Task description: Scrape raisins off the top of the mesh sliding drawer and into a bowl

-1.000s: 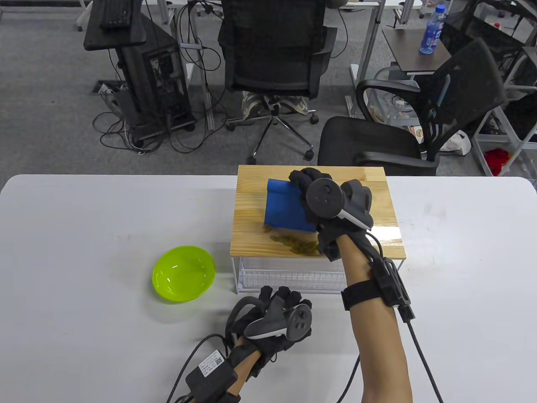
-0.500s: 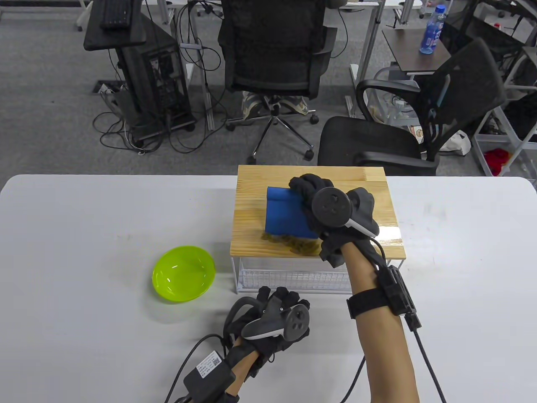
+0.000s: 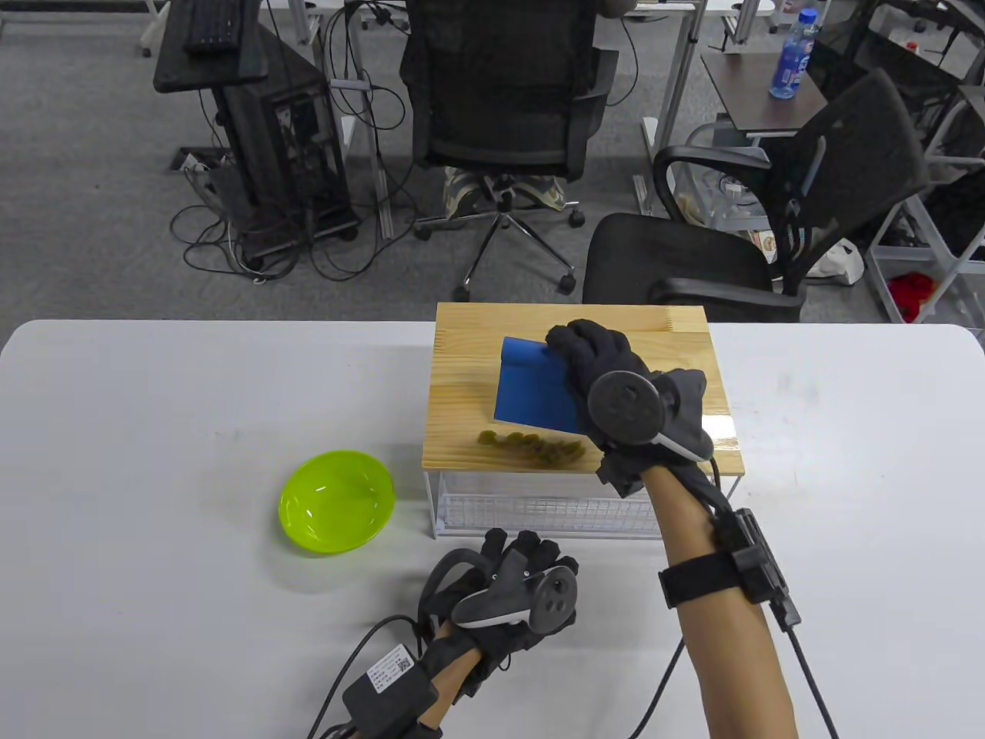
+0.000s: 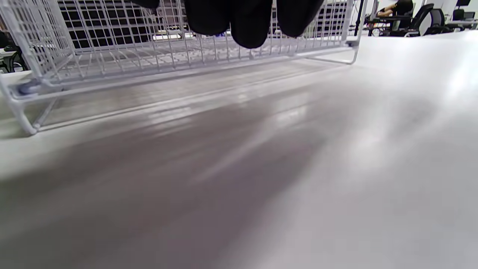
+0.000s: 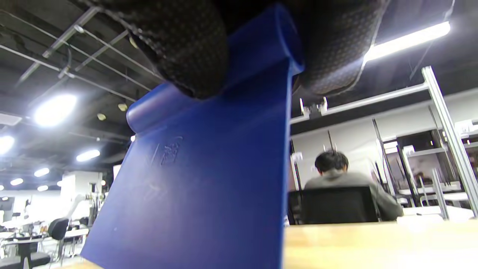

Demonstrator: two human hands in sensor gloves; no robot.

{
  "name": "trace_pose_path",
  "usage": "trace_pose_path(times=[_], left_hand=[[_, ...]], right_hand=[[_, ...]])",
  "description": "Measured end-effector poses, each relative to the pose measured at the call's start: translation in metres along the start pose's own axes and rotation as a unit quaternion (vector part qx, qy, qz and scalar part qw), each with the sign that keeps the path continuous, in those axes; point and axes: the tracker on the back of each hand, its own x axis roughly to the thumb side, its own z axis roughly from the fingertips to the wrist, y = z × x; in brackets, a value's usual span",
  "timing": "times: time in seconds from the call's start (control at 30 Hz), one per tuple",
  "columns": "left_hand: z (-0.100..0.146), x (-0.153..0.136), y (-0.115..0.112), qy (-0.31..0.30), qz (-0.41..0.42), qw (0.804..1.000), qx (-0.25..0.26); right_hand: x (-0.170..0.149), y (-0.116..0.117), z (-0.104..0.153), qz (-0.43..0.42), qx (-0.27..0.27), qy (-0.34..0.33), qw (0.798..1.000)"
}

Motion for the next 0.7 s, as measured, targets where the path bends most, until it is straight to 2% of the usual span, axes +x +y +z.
trace_pose_path(times=[0.1, 0.27, 0.43, 0.53, 0.63, 0.7], left_hand=[[0.0, 0.0, -0.002, 0.005, -0.01, 1.0, 0.003], [0.003, -0.006, 0.003, 0.016, 0.001, 0.999, 0.047], [0.005, -0.008, 0.0, 0.017, -0.016, 0.999, 0.045], [0.009, -0.013, 0.004, 0.015, 0.002, 0.998, 0.065], [0.016, -0.015, 0.009, 0.006, 0.014, 0.997, 0.077], [0.026, -0.015, 0.017, 0.005, -0.016, 0.993, 0.115]], right_hand=[[0.001, -0.014, 0.029, 0.011, -0.044, -0.016, 0.999], [-0.009, -0.024, 0.105, -0.027, -0.101, -0.006, 0.995], [-0.026, -0.012, 0.164, -0.025, -0.094, -0.011, 0.995], [-0.034, -0.005, 0.188, 0.018, -0.099, -0.031, 0.995], [-0.04, 0.0, 0.198, -0.011, -0.081, -0.025, 0.996], [-0.043, 0.003, 0.201, -0.008, -0.08, -0.018, 0.997]])
